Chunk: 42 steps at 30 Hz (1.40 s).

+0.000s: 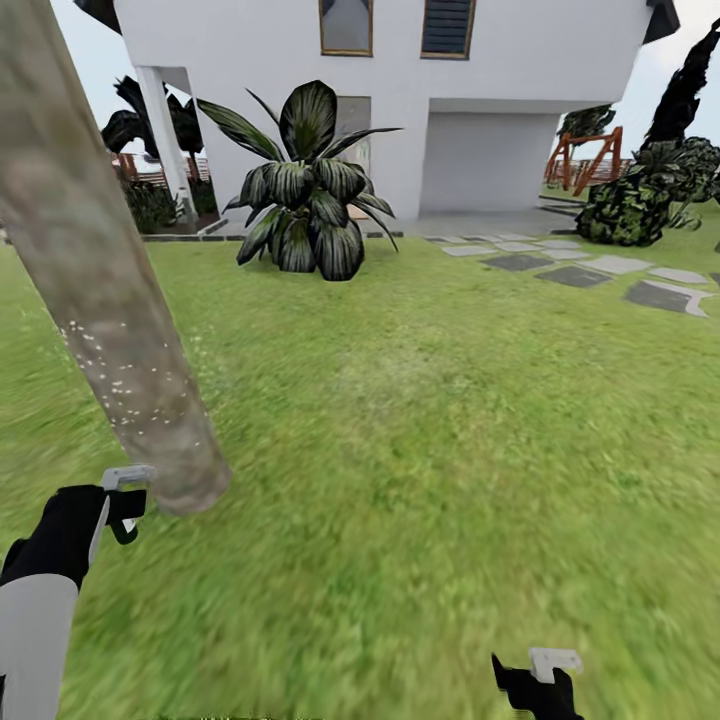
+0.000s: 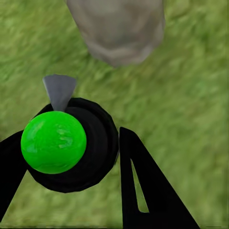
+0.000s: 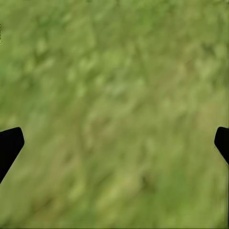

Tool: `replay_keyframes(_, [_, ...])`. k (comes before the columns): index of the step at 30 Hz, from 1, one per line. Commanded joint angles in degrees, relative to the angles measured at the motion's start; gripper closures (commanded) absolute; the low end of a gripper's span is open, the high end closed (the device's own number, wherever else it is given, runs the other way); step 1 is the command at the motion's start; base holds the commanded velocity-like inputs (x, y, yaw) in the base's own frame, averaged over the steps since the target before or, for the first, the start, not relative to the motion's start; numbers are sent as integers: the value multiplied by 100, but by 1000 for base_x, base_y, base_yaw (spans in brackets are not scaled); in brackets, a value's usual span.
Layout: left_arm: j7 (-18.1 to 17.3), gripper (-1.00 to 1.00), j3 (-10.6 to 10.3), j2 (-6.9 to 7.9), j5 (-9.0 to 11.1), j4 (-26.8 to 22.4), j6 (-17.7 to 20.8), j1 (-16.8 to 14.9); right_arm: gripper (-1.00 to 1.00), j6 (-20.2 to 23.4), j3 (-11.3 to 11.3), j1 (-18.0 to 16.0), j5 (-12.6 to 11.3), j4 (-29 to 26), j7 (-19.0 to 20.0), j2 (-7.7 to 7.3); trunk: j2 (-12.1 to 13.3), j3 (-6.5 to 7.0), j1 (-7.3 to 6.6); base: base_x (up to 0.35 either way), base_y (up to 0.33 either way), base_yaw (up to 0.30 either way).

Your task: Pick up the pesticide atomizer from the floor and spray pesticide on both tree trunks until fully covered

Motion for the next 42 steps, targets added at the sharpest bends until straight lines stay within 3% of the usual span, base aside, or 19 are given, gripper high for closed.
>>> replay_keyframes(1, [1, 100, 0, 0, -2, 0, 0, -1, -100, 0, 0, 0, 0, 0, 0, 0, 0, 0, 0, 49, -276, 276])
replay_keyframes(22, [5, 100, 1, 0, 0, -86, 0, -1, -100, 0, -8, 0, 0, 0, -7, 0, 0, 0, 0, 156, -263, 56])
replay_keyframes(35, [24, 100, 16, -9, -2, -114, 14, -3, -100, 0, -8, 0, 0, 0, -8, 0, 0, 0, 0, 161, -254, 221])
replay_keyframes(42, [3, 100, -3, -9, 12, -74, -5, 121, -100, 4, -8, 0, -2, 0, -8, 0, 0, 0, 0, -216, -25, 11])
